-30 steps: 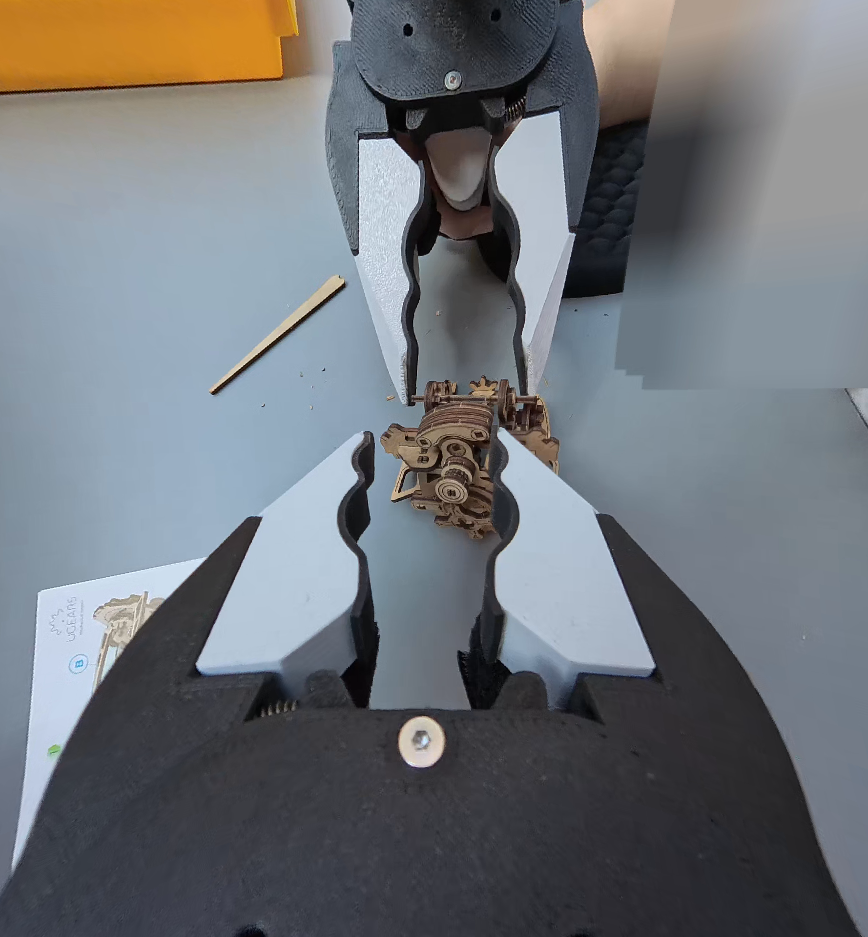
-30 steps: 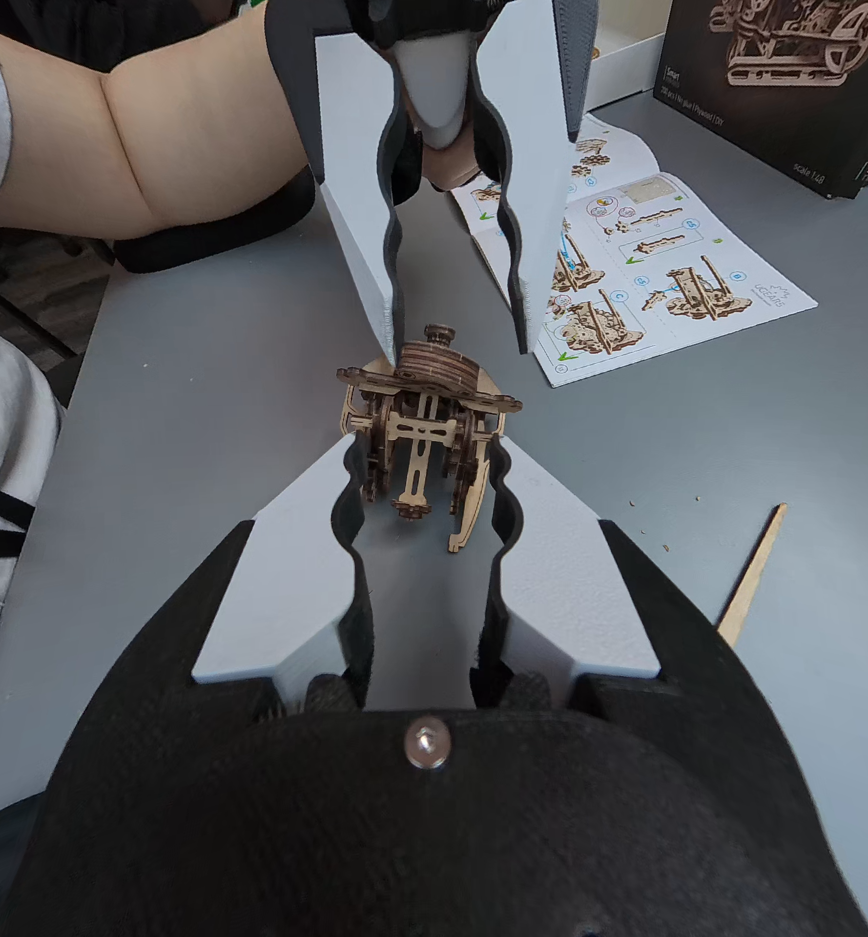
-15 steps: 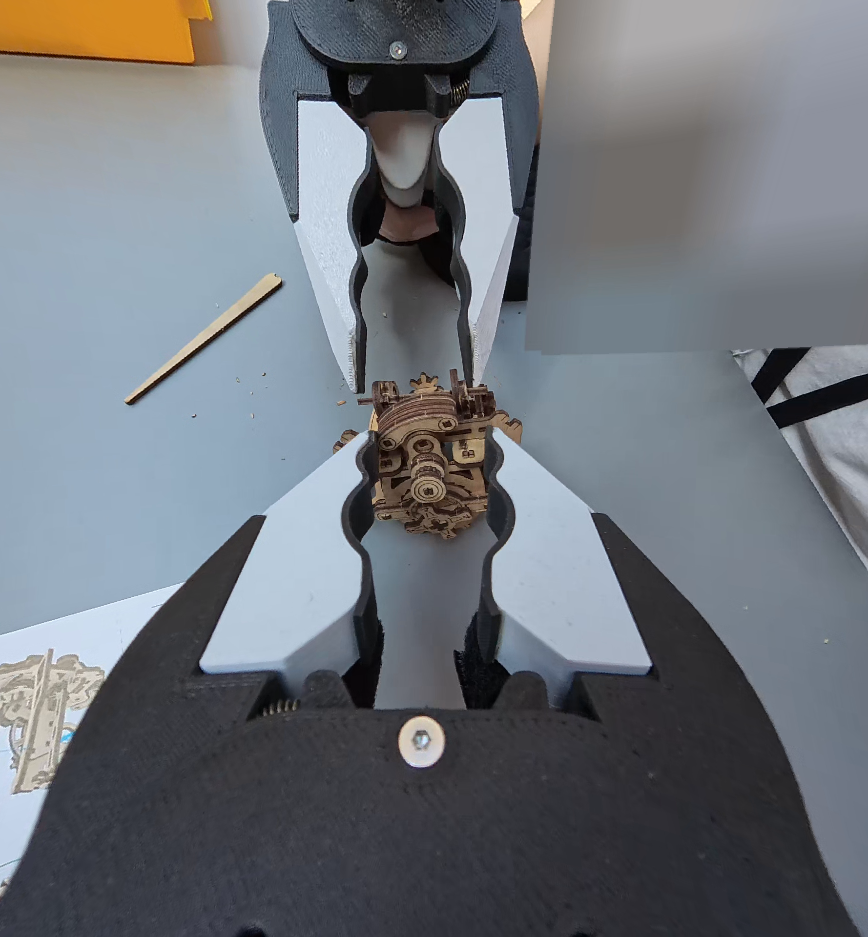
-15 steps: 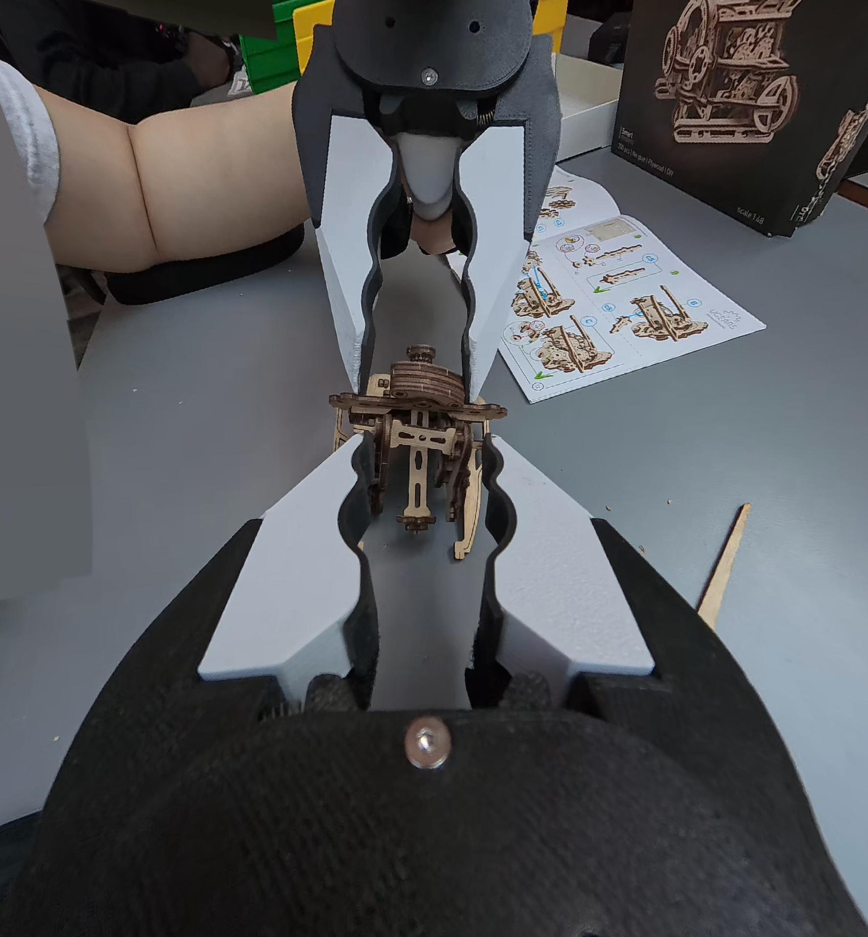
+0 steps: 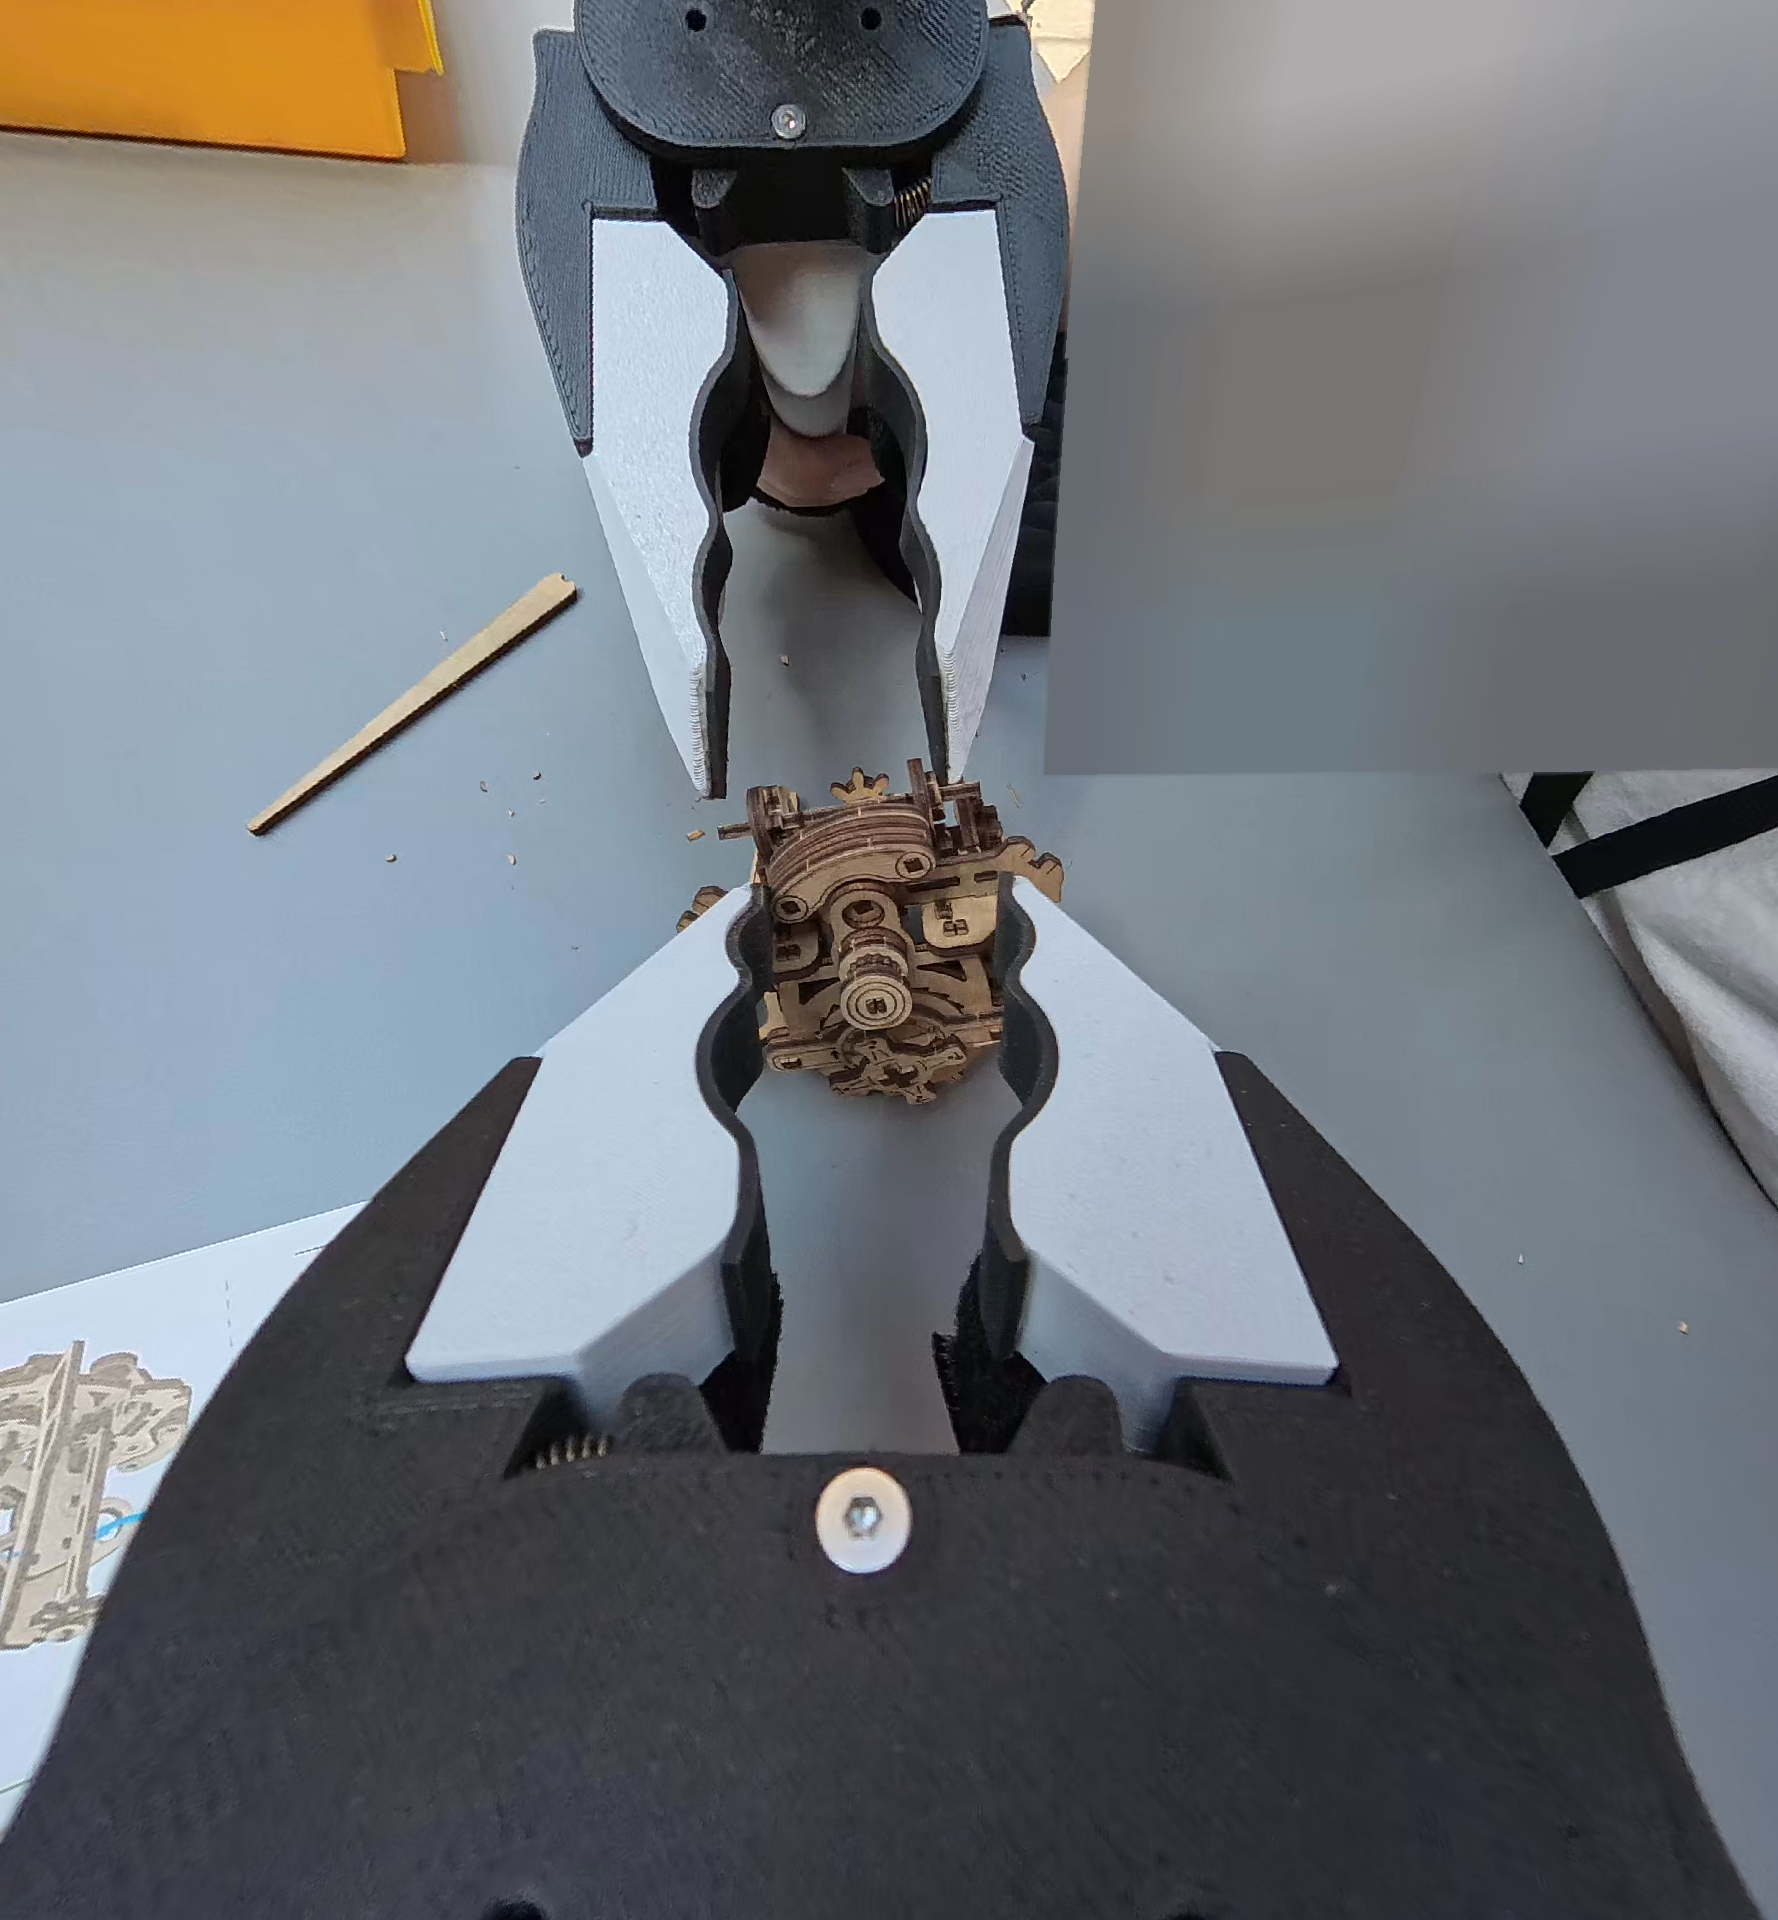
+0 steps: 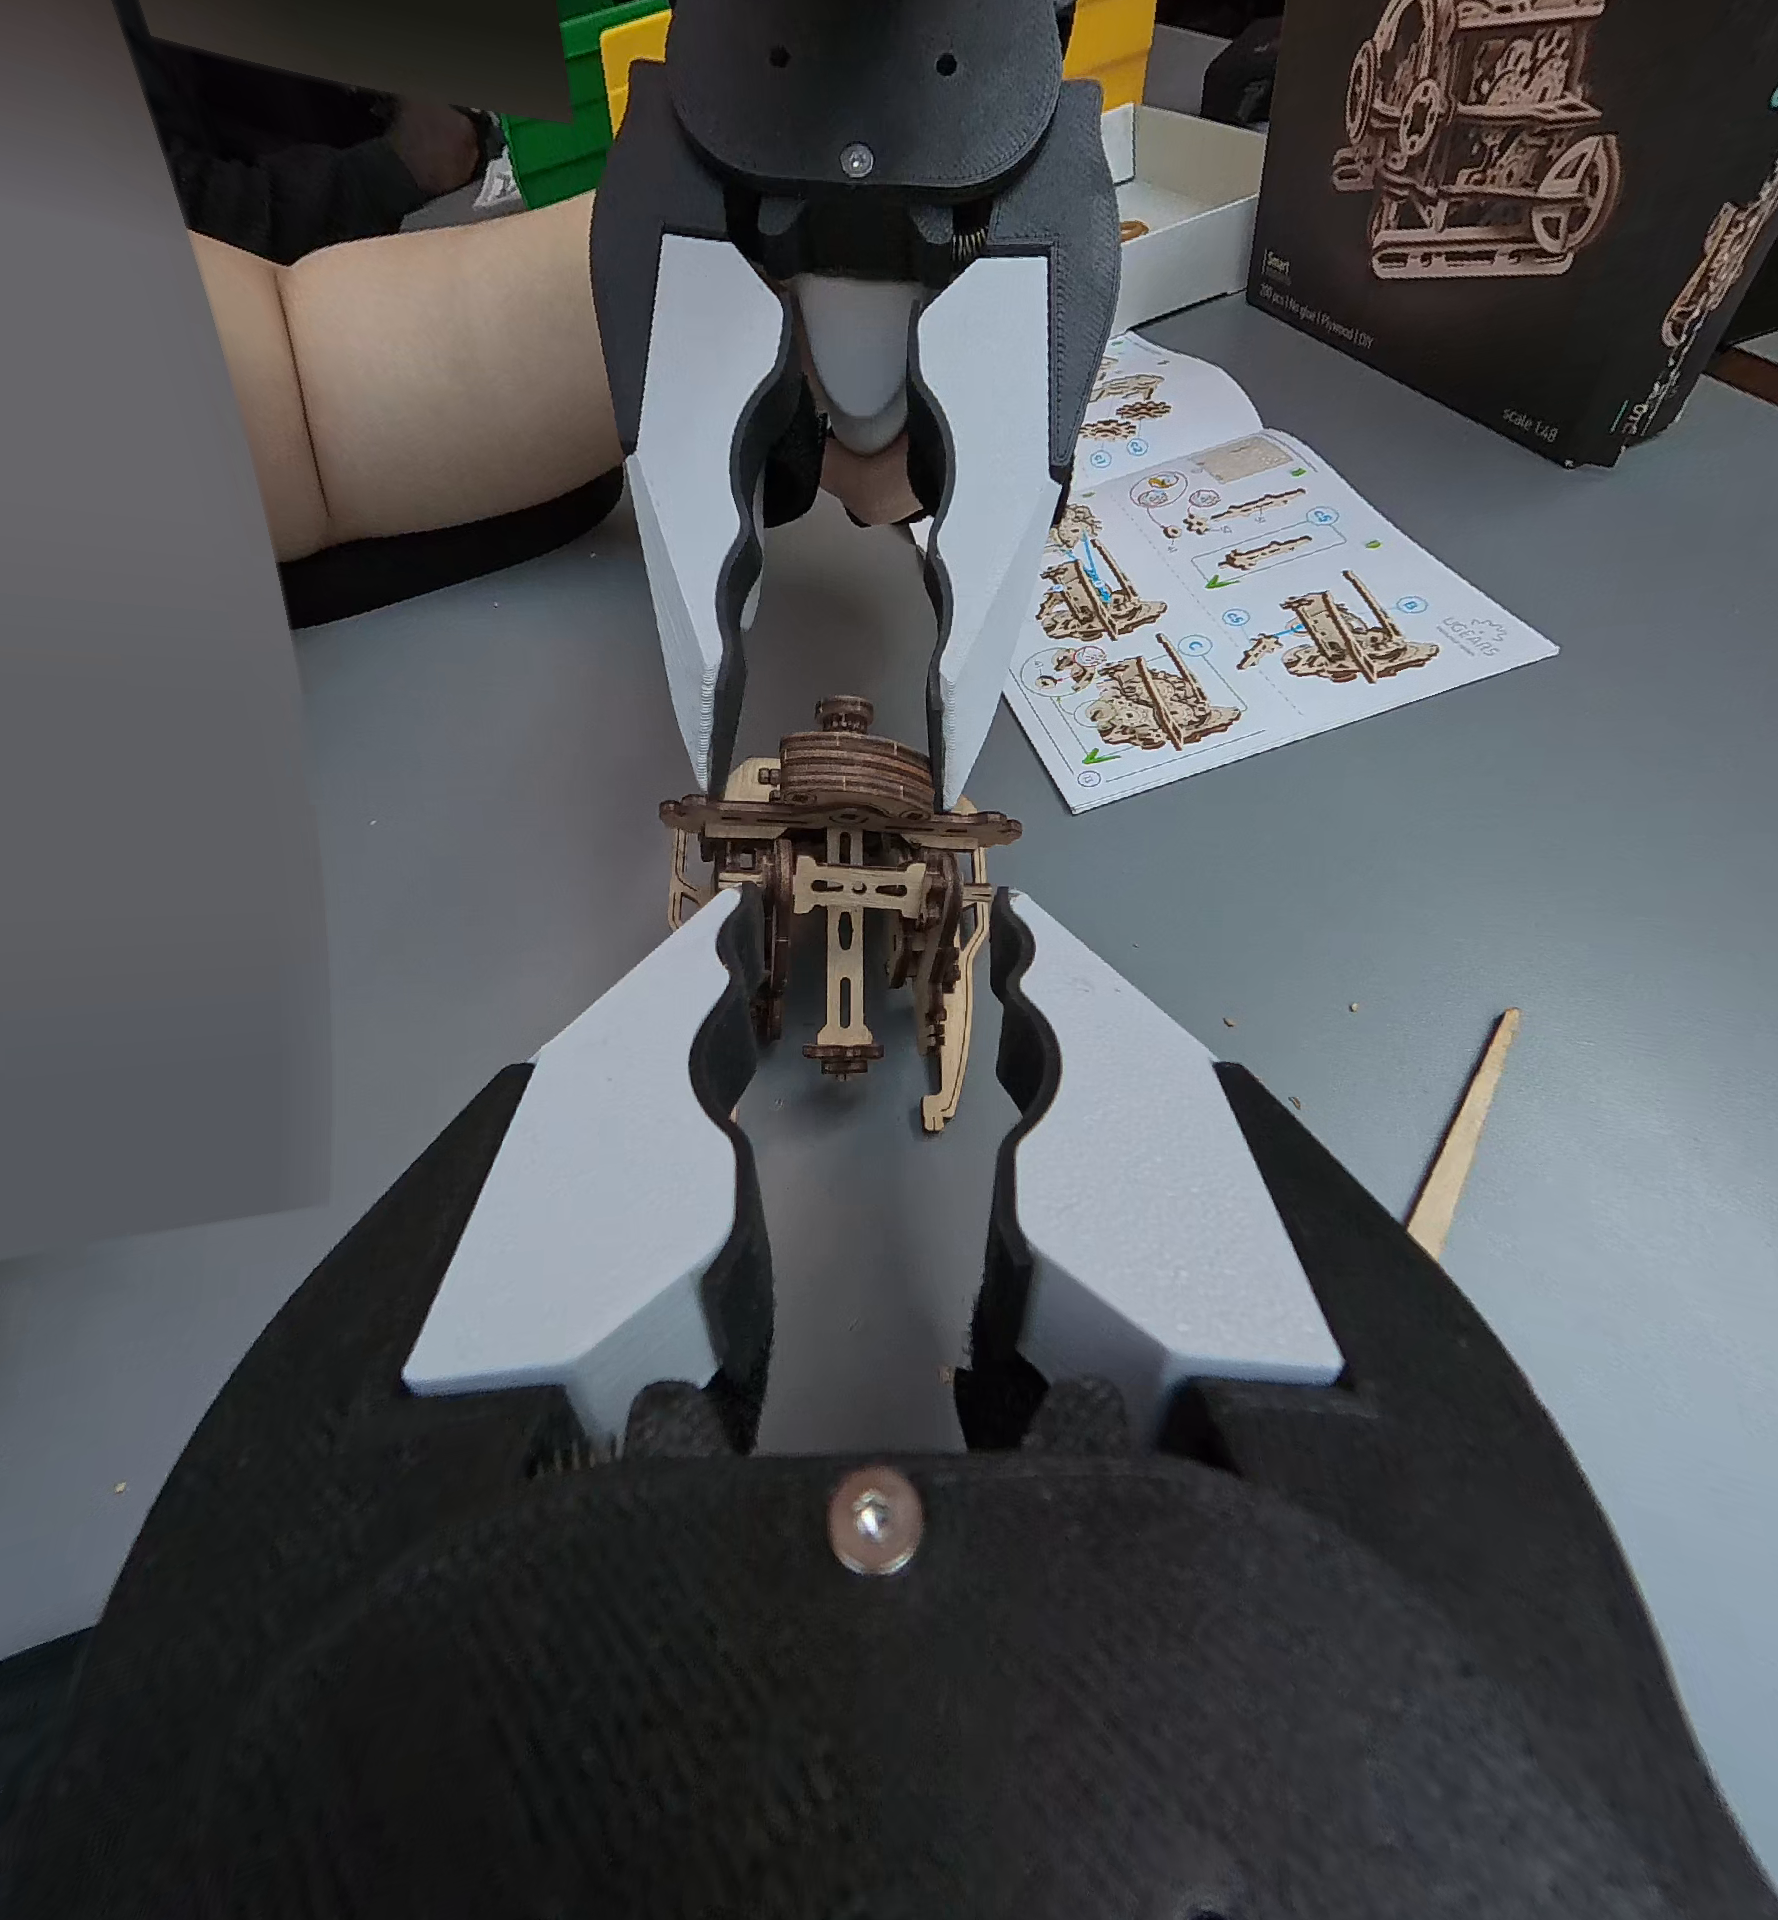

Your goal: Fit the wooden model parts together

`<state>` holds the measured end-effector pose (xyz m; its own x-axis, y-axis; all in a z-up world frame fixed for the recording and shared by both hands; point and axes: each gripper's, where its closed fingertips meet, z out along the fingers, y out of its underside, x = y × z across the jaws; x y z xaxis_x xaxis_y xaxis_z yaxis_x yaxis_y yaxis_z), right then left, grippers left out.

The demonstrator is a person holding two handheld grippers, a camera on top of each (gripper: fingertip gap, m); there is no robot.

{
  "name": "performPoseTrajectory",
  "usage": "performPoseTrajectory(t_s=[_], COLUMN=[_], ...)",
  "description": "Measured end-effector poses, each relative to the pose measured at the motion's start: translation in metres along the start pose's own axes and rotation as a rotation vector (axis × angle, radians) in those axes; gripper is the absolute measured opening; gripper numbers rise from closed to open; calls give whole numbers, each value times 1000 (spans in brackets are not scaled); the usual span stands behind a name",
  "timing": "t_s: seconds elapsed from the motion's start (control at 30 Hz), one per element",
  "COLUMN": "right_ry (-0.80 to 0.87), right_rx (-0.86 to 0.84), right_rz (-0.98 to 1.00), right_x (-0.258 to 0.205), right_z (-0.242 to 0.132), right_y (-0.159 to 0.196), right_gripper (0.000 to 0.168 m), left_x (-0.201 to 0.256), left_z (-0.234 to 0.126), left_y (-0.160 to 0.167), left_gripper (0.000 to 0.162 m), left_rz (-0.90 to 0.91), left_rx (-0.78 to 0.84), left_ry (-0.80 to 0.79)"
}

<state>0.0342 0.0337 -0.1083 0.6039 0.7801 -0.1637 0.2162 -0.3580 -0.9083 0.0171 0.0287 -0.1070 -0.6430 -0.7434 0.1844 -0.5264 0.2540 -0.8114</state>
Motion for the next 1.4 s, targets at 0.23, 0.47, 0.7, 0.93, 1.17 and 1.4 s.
performPoseTrajectory(t_s=[0.23,0.47,0.7,0.93,1.17,1.4], right_ry=[-19,-24,-35,-27,-24,-42], right_rx=[16,10,19,24,17,16], right_rz=[46,38,56,66,53,54], right_x=[4,5,7,9,9,6], right_z=[0,2,2,2,3,3], right_y=[1,2,0,0,1,1], right_gripper=[41,40,39,38,37,39], left_x=[-13,-12,-16,-19,-18,-14], left_z=[-4,5,11,8,11,13], left_y=[-19,-22,-13,-10,-5,-7], left_gripper=[57,55,53,43,39,37], left_rz=[-54,-106,-56,-77,-50,-12], left_rx=[7,-112,-222,-216,-237,-220], left_ry=[-49,-60,-110,-96,-94,-90])
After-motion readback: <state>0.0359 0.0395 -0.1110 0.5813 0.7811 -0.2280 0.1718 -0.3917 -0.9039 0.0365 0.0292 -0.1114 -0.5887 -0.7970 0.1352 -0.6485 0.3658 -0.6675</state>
